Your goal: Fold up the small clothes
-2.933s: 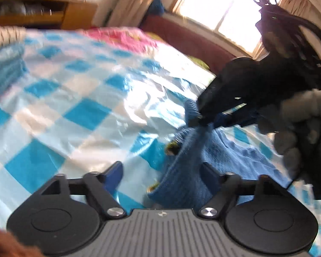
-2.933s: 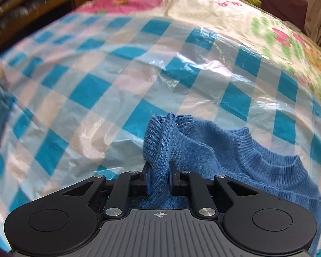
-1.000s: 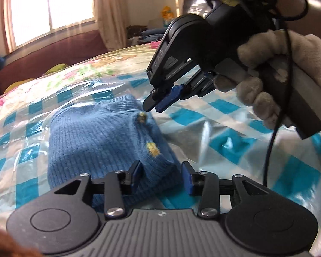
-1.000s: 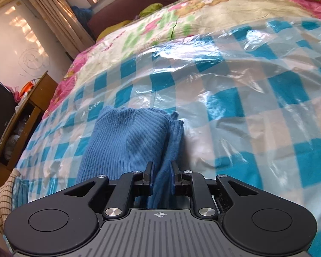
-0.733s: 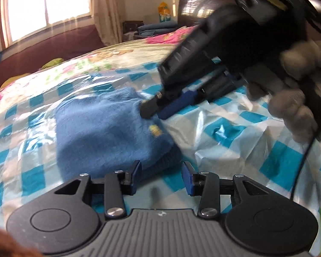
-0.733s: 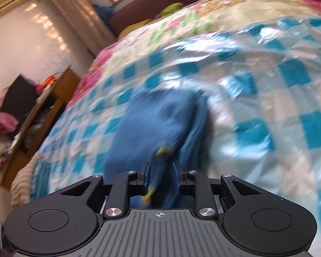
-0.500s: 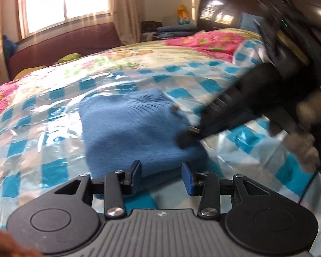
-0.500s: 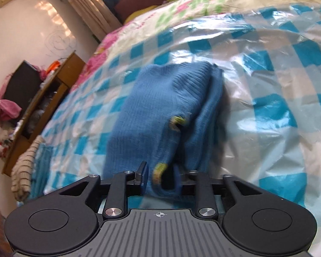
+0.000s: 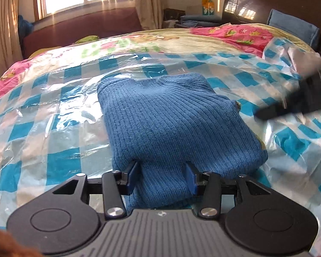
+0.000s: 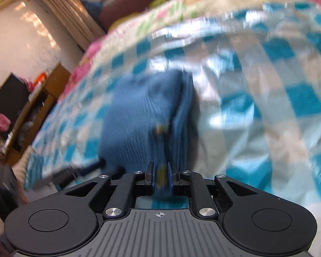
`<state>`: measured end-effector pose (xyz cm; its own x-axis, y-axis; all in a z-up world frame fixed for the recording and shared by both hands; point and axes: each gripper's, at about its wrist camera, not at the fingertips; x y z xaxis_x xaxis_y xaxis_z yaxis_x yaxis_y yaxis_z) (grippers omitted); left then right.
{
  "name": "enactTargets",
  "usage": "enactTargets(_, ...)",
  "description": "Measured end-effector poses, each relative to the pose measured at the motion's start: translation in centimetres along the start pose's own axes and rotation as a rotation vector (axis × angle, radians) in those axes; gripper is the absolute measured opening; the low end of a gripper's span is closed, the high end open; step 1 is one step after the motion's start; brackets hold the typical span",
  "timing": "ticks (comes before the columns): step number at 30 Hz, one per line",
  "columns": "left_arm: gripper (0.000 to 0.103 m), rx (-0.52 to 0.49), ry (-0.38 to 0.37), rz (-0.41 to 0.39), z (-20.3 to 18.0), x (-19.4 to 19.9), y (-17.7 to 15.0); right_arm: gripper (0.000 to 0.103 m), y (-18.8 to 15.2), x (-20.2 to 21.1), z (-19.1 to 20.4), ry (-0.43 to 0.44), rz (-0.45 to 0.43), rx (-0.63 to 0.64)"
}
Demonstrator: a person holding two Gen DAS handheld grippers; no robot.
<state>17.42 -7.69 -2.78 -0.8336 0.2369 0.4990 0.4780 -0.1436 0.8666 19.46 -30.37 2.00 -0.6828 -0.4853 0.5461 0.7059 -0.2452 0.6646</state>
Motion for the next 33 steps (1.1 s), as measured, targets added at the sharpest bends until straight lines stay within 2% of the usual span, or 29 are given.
enactTargets(2, 0.05, 0.011, -0.002, 0.0, 0.1, 0.0, -0.1, 0.021, 1.5, -0.2, 0.1, 0.006, -0.04, -0.02)
enactTargets(4, 0.05, 0.025, -0.002, 0.0, 0.2, 0.0, 0.0, 0.026, 2.6, -1.8, 0.2, -0.029, -0.054, -0.036)
enactTargets(7, 0.05, 0.03, 0.0, 0.001, 0.1, 0.0, 0.0, 0.028, 3.6, -5.3, 0.1, -0.077, -0.042, -0.062)
enactTargets(9, 0.051, 0.029, -0.002, 0.002, 0.1, -0.1, 0.0, 0.036, 4.0, -7.2, 0.0, -0.099, -0.034, -0.077)
enactTargets(11, 0.051, 0.029, -0.004, 0.002, 0.2, 0.0, 0.0, 0.038, 4.2, -8.5, -0.2, -0.109, -0.02, -0.094)
enactTargets(12, 0.051, 0.031, -0.006, 0.002, 0.3, 0.0, 0.0, 0.035, 4.1, -8.8, -0.3, -0.106, -0.018, -0.105)
enactTargets(13, 0.051, 0.035, -0.009, 0.001, 0.4, 0.1, 0.1, 0.022, 4.0, -8.8, -0.2, -0.103, -0.026, -0.105)
enactTargets(14, 0.051, 0.045, -0.013, -0.004, 0.5, 0.3, 0.3, 0.014, 4.0, -8.6, -0.2, -0.096, -0.035, -0.101)
enactTargets(18, 0.051, 0.101, -0.021, -0.078, 1.5, 1.7, 1.5, 0.01, 3.9, -6.0, -0.6, -0.056, -0.105, -0.1)
enactTargets(20, 0.051, 0.136, -0.011, -0.091, 2.1, 1.5, 2.2, 0.01, 3.4, -5.3, -1.5, -0.054, -0.128, -0.133)
enactTargets(23, 0.052, 0.162, 0.025, -0.035, 2.7, -0.5, 2.2, 0.011, 2.3, -7.0, -2.7, -0.112, -0.082, -0.145)
enactTargets(25, 0.055, 0.18, 0.034, -0.002, 3.1, -1.3, 2.0, 0.011, 2.0, -7.3, -2.5, -0.121, -0.085, -0.13)
enactTargets(30, 0.057, 0.165, 0.033, -0.031, 2.9, -0.8, 2.3, 0.01, 3.2, -6.3, -1.8, -0.109, -0.143, -0.116)
enactTargets(33, 0.061, 0.161, 0.038, 0.007, 2.7, -1.9, 2.1, 0.01, 3.5, -7.2, -1.4, -0.137, -0.143, -0.083)
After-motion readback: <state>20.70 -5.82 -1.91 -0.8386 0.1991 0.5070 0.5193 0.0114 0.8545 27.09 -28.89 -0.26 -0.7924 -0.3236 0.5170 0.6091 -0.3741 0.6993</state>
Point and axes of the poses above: each gripper's, at about its wrist camera, not at the fingertips, and x roughly against the way its jaws point, z to its left, y to its top, and after that the axes turned 12 degrees about -z, right-handed
